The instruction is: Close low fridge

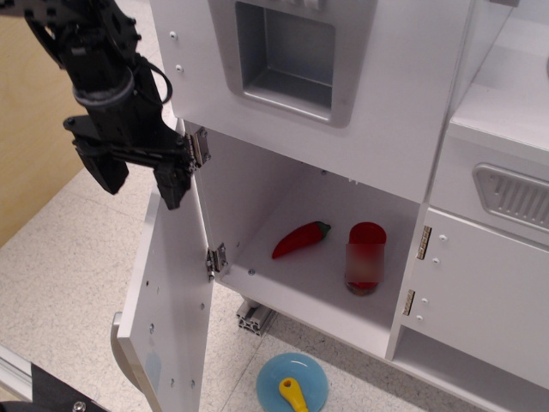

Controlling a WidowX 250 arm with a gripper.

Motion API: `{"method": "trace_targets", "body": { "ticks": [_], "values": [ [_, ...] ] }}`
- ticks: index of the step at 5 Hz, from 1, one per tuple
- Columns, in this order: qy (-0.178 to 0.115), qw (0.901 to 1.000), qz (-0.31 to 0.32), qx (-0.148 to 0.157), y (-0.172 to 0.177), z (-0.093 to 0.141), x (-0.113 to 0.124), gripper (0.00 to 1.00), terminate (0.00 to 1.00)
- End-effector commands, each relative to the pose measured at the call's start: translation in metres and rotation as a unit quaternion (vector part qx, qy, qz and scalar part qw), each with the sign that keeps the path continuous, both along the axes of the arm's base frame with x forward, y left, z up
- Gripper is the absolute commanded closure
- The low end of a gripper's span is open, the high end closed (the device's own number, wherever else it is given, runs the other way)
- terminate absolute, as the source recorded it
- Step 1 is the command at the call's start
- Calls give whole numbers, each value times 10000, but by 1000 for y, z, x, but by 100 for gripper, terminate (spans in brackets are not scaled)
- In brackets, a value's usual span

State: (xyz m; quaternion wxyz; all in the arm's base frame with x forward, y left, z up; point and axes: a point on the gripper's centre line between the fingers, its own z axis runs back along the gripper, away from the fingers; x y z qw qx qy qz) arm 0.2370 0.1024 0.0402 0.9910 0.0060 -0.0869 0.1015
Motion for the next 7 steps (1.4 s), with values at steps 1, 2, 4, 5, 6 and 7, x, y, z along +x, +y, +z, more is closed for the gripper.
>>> {"method": "trace_targets", "body": {
  "ticks": [1, 2, 4, 5, 6, 7],
  "values": [
    [58, 9993, 326, 172, -23, -33, 8, 0, 0],
    [-25, 9988, 465, 153, -36, -42, 15, 0, 0],
    [-112, 9987, 493, -28, -66, -31, 35, 0, 0],
    [-355, 9985, 336, -255, -74, -4, 38, 0, 0],
    [-441, 9986, 128, -277, -69, 14, 27, 0, 0],
    [-119, 9994, -266, -211, -59, 5, 11, 0, 0]
  ]
}}
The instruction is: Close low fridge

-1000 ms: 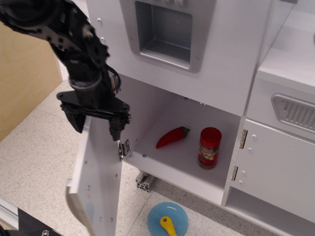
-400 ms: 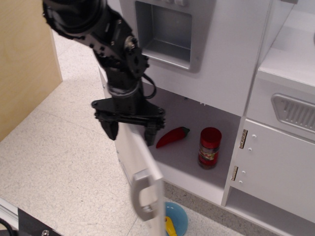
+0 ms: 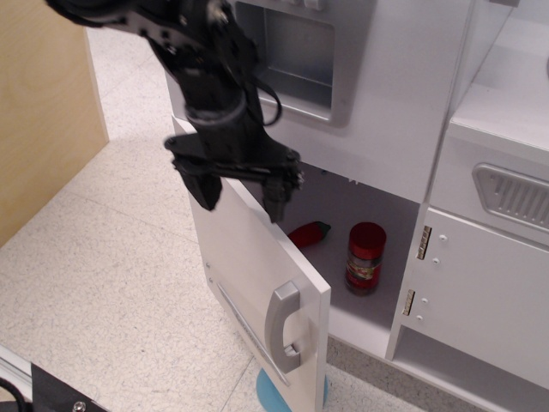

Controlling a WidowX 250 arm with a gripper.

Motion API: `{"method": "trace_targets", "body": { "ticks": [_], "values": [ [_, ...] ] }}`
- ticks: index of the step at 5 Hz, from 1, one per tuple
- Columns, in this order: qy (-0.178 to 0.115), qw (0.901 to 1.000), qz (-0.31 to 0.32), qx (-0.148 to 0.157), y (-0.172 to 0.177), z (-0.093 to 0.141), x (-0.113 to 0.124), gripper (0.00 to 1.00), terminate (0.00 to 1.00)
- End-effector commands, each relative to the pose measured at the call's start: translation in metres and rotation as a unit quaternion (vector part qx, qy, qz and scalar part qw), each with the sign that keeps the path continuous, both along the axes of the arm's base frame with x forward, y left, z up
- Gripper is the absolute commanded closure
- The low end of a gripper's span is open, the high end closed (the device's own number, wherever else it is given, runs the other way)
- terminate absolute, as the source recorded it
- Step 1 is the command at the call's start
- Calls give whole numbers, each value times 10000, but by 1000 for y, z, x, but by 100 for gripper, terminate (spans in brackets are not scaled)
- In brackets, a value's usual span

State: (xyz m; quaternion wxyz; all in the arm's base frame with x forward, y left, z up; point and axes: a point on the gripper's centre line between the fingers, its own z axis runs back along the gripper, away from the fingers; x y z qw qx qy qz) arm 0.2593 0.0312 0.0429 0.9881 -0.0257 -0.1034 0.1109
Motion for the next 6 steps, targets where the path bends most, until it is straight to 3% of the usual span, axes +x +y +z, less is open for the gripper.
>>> {"method": "trace_targets", "body": {
  "ticks": [1, 2, 3, 4, 6],
  "values": [
    [-47, 9964, -760, 384, 20, -20, -22, 0, 0],
    [-205, 9935, -987, 536, 21, -46, -25, 0, 0],
    [-451, 9944, -912, 268, 16, -65, -14, 0, 0],
    [-452, 9961, -713, 263, 11, -79, 7, 0, 0],
    [-430, 9979, -400, 288, -1, -84, 39, 0, 0]
  ]
}}
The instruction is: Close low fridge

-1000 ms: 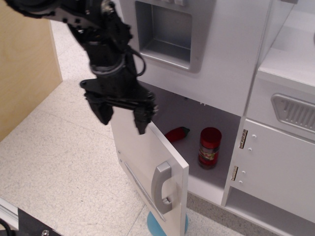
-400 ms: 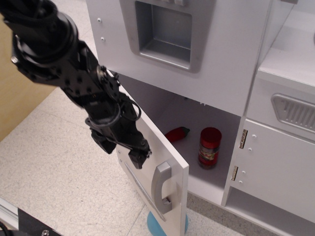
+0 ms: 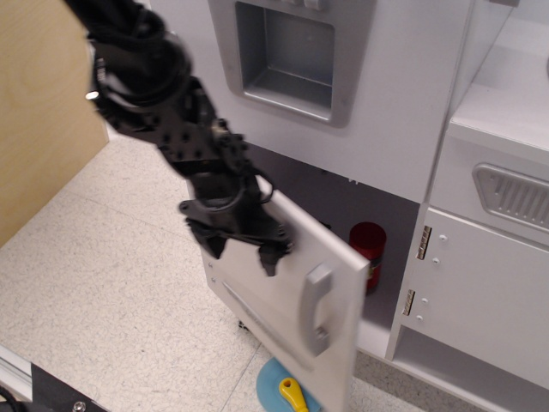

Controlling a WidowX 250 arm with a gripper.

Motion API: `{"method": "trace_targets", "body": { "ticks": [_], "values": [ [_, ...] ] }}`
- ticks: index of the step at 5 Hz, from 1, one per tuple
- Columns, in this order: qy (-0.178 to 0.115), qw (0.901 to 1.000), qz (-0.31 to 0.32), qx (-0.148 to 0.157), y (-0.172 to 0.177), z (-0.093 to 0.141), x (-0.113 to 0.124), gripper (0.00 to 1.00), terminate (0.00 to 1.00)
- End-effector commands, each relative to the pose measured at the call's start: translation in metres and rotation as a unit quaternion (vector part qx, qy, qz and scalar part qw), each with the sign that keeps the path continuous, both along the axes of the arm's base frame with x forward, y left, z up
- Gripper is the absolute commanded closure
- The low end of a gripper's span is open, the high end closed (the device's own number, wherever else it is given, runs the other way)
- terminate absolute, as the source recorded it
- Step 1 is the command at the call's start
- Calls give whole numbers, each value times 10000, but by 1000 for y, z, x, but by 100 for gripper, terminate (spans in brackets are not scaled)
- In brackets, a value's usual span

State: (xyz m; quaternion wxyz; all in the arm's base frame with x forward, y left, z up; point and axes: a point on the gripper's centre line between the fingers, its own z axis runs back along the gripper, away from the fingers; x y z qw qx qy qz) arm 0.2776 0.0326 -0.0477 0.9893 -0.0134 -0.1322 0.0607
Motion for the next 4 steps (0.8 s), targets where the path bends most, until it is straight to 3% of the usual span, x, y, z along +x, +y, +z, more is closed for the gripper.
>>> {"method": "trace_targets", "body": {
  "ticks": [1, 4],
  "values": [
    [-234, 9994, 199, 136, -9, 5, 34, 0, 0],
    [-411, 9976, 528, 167, -11, -1, 62, 0, 0]
  ]
}}
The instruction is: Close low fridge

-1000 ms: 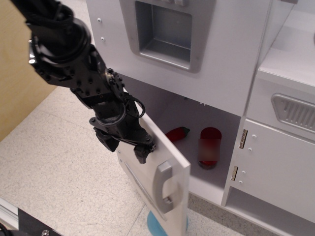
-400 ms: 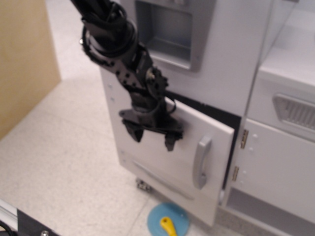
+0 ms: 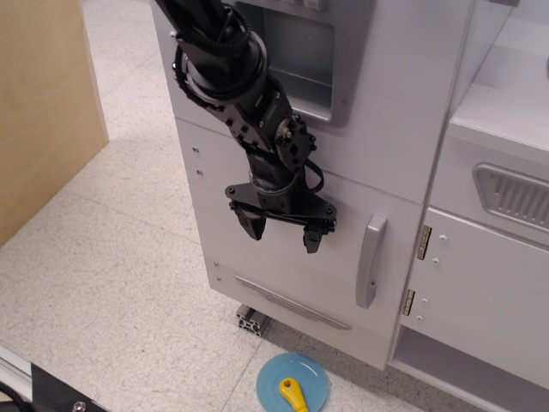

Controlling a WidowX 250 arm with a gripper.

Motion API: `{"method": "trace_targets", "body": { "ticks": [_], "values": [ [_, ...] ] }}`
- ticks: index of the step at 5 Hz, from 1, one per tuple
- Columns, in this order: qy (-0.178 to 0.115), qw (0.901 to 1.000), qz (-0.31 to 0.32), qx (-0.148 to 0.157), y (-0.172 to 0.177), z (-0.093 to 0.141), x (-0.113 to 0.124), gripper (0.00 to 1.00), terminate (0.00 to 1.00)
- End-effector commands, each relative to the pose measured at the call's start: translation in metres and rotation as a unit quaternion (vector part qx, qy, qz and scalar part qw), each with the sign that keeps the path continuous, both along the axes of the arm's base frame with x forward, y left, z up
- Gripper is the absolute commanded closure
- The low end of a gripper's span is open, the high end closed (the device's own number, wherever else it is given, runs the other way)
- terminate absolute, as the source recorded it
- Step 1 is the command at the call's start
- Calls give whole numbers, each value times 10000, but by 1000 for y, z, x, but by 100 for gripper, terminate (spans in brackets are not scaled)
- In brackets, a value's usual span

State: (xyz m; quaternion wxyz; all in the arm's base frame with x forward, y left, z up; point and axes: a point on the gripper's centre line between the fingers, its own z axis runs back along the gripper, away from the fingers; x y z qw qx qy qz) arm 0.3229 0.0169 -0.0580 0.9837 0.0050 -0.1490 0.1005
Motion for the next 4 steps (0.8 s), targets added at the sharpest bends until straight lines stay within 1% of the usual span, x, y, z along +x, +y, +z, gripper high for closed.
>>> {"method": "trace_targets", "body": {
  "ticks": [1, 2, 3, 4],
  "values": [
    [-105, 9999, -97, 14, 10, 14, -7, 0, 0],
    [15, 9998, -204, 57, 14, 24, -35, 0, 0],
    [49, 9994, -310, 174, 17, 26, -45, 0, 0],
    [49, 9994, -310, 174, 17, 26, -45, 0, 0]
  ]
}}
